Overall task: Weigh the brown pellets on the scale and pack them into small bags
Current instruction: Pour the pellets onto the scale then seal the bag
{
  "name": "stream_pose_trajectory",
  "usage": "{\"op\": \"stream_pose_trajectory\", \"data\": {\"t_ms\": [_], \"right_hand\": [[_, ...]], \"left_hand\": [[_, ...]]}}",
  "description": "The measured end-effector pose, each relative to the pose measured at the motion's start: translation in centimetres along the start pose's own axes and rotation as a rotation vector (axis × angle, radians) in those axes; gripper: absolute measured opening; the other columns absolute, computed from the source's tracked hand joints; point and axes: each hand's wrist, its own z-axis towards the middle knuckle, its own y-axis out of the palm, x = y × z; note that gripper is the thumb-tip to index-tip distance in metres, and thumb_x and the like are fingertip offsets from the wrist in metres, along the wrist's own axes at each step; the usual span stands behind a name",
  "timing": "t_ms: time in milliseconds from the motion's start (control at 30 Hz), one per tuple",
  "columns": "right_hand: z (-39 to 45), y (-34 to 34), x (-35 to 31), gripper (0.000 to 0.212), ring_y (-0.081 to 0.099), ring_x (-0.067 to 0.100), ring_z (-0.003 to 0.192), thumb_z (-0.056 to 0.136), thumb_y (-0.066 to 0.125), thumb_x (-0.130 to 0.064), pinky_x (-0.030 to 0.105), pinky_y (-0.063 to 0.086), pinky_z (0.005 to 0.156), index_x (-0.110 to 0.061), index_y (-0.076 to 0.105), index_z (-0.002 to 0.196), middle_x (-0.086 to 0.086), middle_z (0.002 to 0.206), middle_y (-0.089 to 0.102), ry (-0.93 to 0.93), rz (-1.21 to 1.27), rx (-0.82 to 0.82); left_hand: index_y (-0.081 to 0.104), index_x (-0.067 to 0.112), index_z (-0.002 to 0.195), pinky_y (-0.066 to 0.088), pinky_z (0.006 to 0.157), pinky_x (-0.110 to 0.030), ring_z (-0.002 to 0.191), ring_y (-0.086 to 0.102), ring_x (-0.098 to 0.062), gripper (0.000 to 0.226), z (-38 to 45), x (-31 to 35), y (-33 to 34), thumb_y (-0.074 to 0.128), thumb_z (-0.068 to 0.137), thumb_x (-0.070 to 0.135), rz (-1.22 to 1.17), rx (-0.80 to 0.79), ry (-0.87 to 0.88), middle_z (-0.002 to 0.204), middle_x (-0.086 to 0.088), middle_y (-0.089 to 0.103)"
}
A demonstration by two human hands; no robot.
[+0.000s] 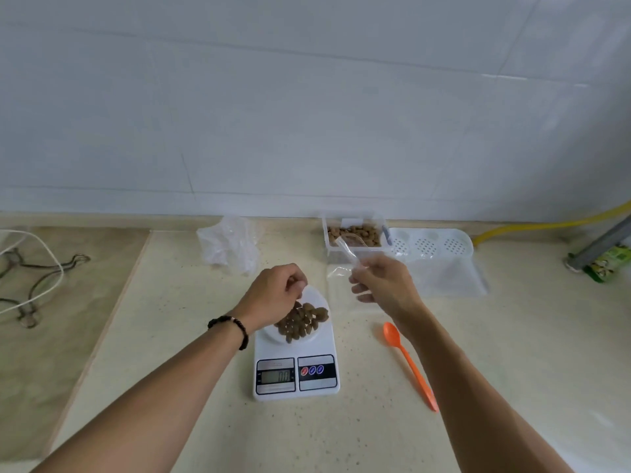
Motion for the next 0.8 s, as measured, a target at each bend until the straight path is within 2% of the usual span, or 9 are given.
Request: {"op": "stream_pose_trajectory", "data": {"t_ms": [133, 200, 300, 367, 433, 500, 600, 733, 800], "right_hand": [[2.1, 1.9, 3.7, 0.013, 0.063, 0.021, 0.062, 0.087, 0.062, -0.003, 0.029, 0.054, 0.059, -0.005, 0.069, 0.077, 0.014, 0.072, 0.067, 0.172, 0.013, 0.065], [2.8, 2.8, 5.5, 0.011, 0.064, 0.021, 0.064, 0.088, 0.062, -0.003, 0.032, 0.058, 0.063, -0.003, 0.069, 0.08, 0.018, 0.076, 0.069, 0.261, 0.02, 0.091], [3.7, 4.0, 8.0, 0.008, 0.065, 0.019, 0.067, 0.089, 0.063, -0.007, 0.03, 0.059, 0.066, -0.003, 0.069, 0.084, 0.018, 0.081, 0.071, 0.339, -0.01, 0.119], [4.2, 4.4, 9.0, 0.008, 0.066, 0.018, 0.071, 0.088, 0.066, -0.012, 0.031, 0.059, 0.07, -0.005, 0.067, 0.093, 0.014, 0.085, 0.07, 0.361, -0.047, 0.142], [4.6, 4.5, 9.3, 0.026, 0.065, 0.018, 0.08, 0.087, 0.068, -0.02, 0.034, 0.056, 0.076, -0.012, 0.059, 0.11, 0.006, 0.092, 0.067, 0.36, -0.135, 0.172], [4.8, 4.4, 8.8, 0.038, 0.062, 0.021, 0.094, 0.089, 0.065, -0.024, 0.035, 0.052, 0.084, -0.014, 0.053, 0.123, 0.004, 0.105, 0.065, 0.322, -0.249, 0.204], [4.9, 4.5, 7.9, 0.043, 0.056, 0.027, 0.114, 0.092, 0.058, -0.026, 0.043, 0.048, 0.097, -0.011, 0.048, 0.131, 0.012, 0.128, 0.058, 0.223, -0.431, 0.253], [3.4, 5.7, 6.0, 0.038, 0.05, 0.028, 0.117, 0.094, 0.055, -0.027, 0.046, 0.045, 0.098, -0.013, 0.048, 0.129, 0.01, 0.132, 0.053, -0.085, -0.646, 0.244], [2.1, 6.3, 5.2, 0.039, 0.049, 0.028, 0.121, 0.095, 0.052, -0.029, 0.044, 0.042, 0.099, -0.014, 0.047, 0.13, 0.009, 0.136, 0.051, -0.249, -0.75, 0.223]], "left_hand": [[0.065, 0.018, 0.092, 0.055, 0.08, -0.032, 0.084, 0.064, -0.01, 0.009, 2.3, -2.4, 0.2, 0.057, 0.094, 0.016, 0.07, -0.057, -0.028, 0.088, 0.006, 0.067], [0.065, 0.018, 0.094, 0.055, 0.081, -0.032, 0.086, 0.063, -0.011, 0.008, 3.4, -3.6, 0.8, 0.057, 0.094, 0.016, 0.108, -0.076, -0.039, 0.091, 0.006, 0.066], [0.065, 0.019, 0.102, 0.054, 0.083, -0.032, 0.091, 0.064, -0.013, 0.011, 4.6, -5.0, 2.1, 0.056, 0.095, 0.017, 0.171, -0.061, -0.015, 0.098, 0.005, 0.068], [0.064, 0.017, 0.111, 0.051, 0.088, -0.033, 0.097, 0.062, -0.015, 0.018, 5.0, -5.7, 2.8, 0.055, 0.095, 0.018, 0.216, -0.036, 0.016, 0.106, 0.001, 0.068], [0.06, 0.016, 0.122, 0.044, 0.095, -0.035, 0.108, 0.056, -0.019, 0.027, 4.9, -6.3, 3.1, 0.054, 0.095, 0.02, 0.301, -0.028, 0.056, 0.116, -0.001, 0.064], [0.054, 0.015, 0.131, 0.041, 0.098, -0.036, 0.118, 0.05, -0.022, 0.035, 4.5, -6.9, 2.9, 0.051, 0.096, 0.021, 0.369, -0.009, 0.093, 0.126, -0.004, 0.058], [0.045, 0.012, 0.138, 0.042, 0.099, -0.037, 0.123, 0.047, -0.026, 0.042, 3.1, -7.5, 2.2, 0.046, 0.098, 0.021, 0.462, 0.048, 0.142, 0.133, -0.01, 0.053], [0.035, 0.009, 0.145, 0.03, 0.115, -0.042, 0.139, 0.034, -0.029, 0.051, 0.1, -8.4, 1.5, 0.037, 0.101, 0.033, 0.599, 0.09, 0.156, 0.145, -0.014, 0.044], [0.03, 0.009, 0.148, 0.02, 0.119, -0.045, 0.146, 0.022, -0.029, 0.06, -1.7, -8.6, 1.4, 0.021, 0.1, 0.044, 0.667, 0.073, 0.13, 0.151, -0.013, 0.038]]}}
